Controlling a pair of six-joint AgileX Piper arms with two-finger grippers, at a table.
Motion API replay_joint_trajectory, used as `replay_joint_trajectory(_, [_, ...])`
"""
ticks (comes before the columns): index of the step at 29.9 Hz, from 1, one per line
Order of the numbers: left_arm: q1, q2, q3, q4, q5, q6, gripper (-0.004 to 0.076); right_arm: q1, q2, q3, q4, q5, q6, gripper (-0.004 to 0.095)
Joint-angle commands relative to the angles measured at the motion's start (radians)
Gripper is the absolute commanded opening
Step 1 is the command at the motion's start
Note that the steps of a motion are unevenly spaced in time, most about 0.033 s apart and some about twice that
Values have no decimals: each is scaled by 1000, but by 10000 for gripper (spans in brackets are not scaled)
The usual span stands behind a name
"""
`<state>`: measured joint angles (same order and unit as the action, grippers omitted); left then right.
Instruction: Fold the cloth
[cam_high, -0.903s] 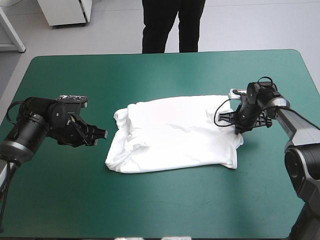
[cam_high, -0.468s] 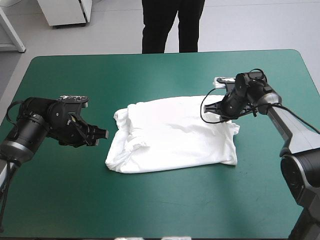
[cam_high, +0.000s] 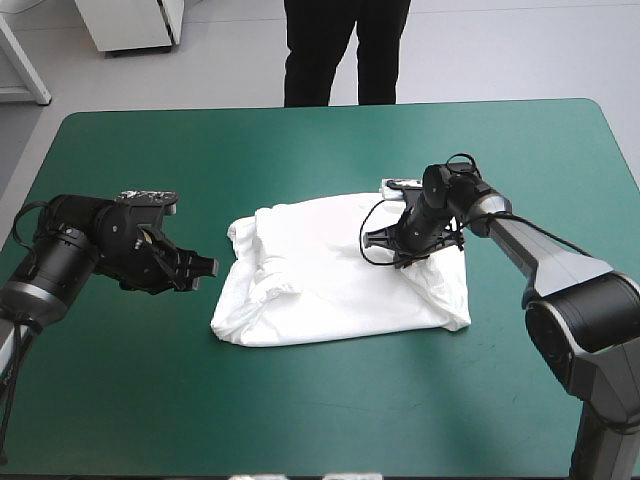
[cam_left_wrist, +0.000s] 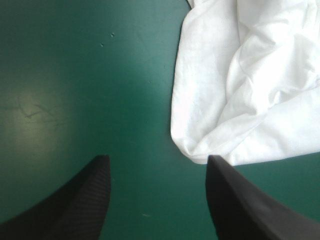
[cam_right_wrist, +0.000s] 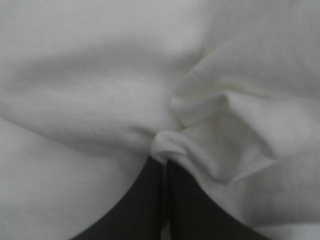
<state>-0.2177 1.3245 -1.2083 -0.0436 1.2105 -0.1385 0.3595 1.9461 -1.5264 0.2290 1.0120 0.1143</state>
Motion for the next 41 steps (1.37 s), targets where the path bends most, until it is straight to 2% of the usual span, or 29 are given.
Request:
replay_joint_trajectory(1, [2,-32,-22,-25,-25,-4,395,5,-28,-32,93,33,-80,62])
replay_joint_trajectory(7, [2,-32,-22,-25,-25,-4,362,5,-55,-34,100,81,-90,460])
replay_joint_trajectory(9, [2,-32,-22,-25,-25,-4,362,5,-94,-34,91,83,-88,545])
replay_joint_trajectory(17, [2,-32,-22,-29,-31,-4,364,5,-304,-34,-44,81,-22,553])
replay_joint_trajectory(21, [-2,-32,-22,-61,-31,-3,401,5,-372,-34,-165,163,26,553])
replay_joint_trajectory(25, [-56,-32,-22,-81,-31,-5,406,5,-404,-34,-259,226,76,553])
replay_joint_trajectory(32, [-244,-30,41,109,-84,-209,406,5,-459,-34,-280,235,117,553])
replay_joint_trajectory(41, [-257,39,233,44,-195,-238,406,5,-474,-32,-305,235,115,553])
